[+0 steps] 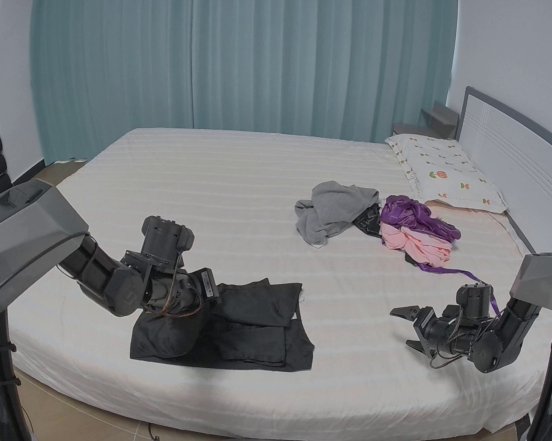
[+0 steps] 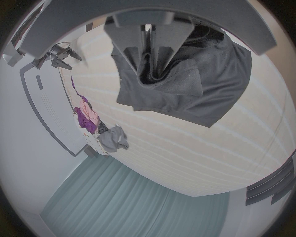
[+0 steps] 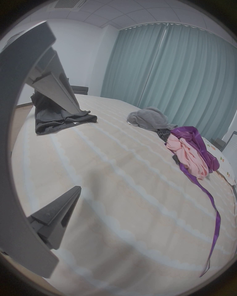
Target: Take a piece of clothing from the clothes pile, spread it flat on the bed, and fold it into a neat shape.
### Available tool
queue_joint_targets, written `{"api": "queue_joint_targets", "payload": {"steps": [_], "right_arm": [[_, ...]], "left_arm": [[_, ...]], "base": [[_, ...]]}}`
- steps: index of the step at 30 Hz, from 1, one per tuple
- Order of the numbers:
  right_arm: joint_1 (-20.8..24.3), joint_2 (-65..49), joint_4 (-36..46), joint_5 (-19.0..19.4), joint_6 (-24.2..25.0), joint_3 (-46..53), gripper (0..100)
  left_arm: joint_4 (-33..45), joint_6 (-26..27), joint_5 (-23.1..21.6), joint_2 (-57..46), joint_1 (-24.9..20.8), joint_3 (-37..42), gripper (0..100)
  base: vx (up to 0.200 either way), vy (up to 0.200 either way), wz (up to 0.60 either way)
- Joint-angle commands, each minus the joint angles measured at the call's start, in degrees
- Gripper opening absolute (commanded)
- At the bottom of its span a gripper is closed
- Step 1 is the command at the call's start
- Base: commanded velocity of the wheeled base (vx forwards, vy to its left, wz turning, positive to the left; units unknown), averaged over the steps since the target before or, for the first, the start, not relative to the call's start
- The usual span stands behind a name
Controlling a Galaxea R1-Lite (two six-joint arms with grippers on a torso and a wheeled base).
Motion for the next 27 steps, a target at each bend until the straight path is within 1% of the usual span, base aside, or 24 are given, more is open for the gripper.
{"api": "queue_joint_targets", "payload": {"steps": [1,2,4,6,7,8,9,10,12,14,17,18,20,25,26,27], "right_arm": [[0.0,0.1,0.0,0.0,0.0,0.0,100],[0.0,0.1,-0.1,0.0,0.0,0.0,100],[0.0,0.1,0.0,0.0,0.0,0.0,100],[0.0,0.1,0.0,0.0,0.0,0.0,100],[0.0,0.1,0.0,0.0,0.0,0.0,100],[0.0,0.1,0.0,0.0,0.0,0.0,100],[0.0,0.1,0.0,0.0,0.0,0.0,100],[0.0,0.1,0.0,0.0,0.0,0.0,100],[0.0,0.1,0.0,0.0,0.0,0.0,100],[0.1,0.1,0.0,0.0,0.0,0.0,100],[0.0,0.1,0.0,0.0,0.0,0.0,100],[0.0,0.1,0.0,0.0,0.0,0.0,100],[0.0,0.1,0.0,0.0,-0.1,0.0,100],[0.0,0.1,0.0,0.0,-0.1,0.0,100],[0.0,0.1,0.0,0.0,-0.1,0.0,100],[0.1,0.1,0.0,0.0,-0.1,0.1,100]], "left_arm": [[4.3,-1.0,0.4,2.5,-3.8,-6.5,0],[4.8,-1.1,0.9,3.4,-4.2,-7.7,0],[5.5,-1.1,3.2,6.1,-4.9,-10.2,0],[5.7,-1.2,5.5,8.4,-6.0,-11.9,0],[5.8,-1.2,5.7,8.6,-6.1,-12.0,0],[5.7,-1.2,7.6,10.2,-7.2,-12.7,0],[5.7,-1.2,7.6,10.2,-7.2,-12.7,0],[5.6,-1.3,9.1,11.7,-8.0,-13.6,0],[5.6,-1.4,9.3,12.1,-8.2,-14.0,0],[5.7,-4.9,9.8,13.5,-9.4,-15.9,0],[5.7,-6.7,9.8,14.2,-10.0,-17.3,0],[5.7,-6.8,9.8,14.2,-10.1,-17.4,100],[5.5,-7.5,9.8,13.9,-10.6,-17.4,100],[3.9,-11.7,10.7,11.8,-10.9,-16.1,100],[3.9,-11.7,10.7,11.8,-10.9,-16.1,100],[2.9,-12.3,10.7,10.4,-10.9,-14.2,100]], "base": [[0.0,-0.2,0.0],[0.0,-0.2,0.0],[0.0,-0.2,0.0],[0.0,0.0,0.0],[0.0,0.0,0.0],[0.0,0.0,0.0],[0.0,0.0,0.0],[0.0,0.0,0.0],[0.0,0.0,0.0],[0.0,0.0,0.0],[0.0,0.0,0.0],[0.0,0.0,0.0],[0.0,0.0,0.0],[0.0,0.0,0.0],[0.0,0.0,0.0],[0.0,0.0,0.0]]}}
